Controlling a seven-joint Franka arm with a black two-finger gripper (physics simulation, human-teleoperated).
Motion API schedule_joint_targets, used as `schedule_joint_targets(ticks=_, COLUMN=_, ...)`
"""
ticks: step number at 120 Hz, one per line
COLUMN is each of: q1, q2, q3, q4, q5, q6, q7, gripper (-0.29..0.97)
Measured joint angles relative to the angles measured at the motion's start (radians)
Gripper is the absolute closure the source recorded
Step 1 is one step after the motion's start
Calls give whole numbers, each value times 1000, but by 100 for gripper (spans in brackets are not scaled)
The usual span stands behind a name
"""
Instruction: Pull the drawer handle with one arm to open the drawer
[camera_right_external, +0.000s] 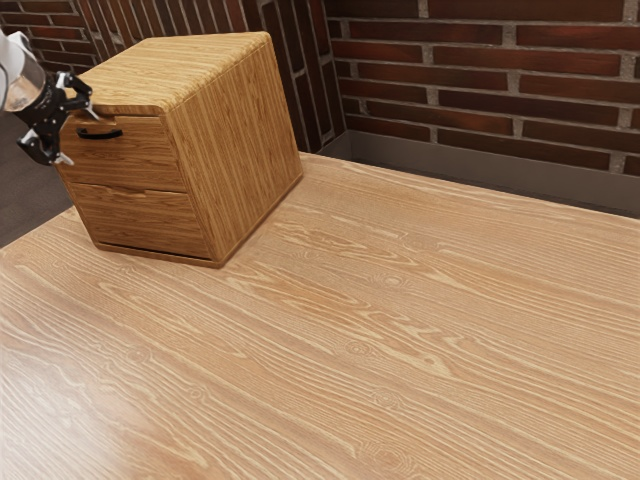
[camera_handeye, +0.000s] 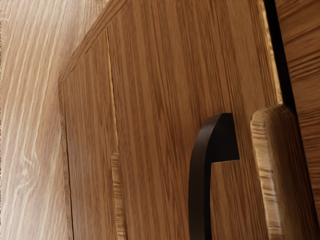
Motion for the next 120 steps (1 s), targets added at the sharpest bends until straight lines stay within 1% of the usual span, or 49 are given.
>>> schedule_joint_targets(ticks=33, q1=16, q2=5, q3=0, q4=-23, q5=0, q6=-3, q7=13, gripper=0)
schedule_joint_targets(ticks=120, q1=16, q2=8, q3=7, q4=-51, q5=0, q6=-33, q7=22, gripper=0)
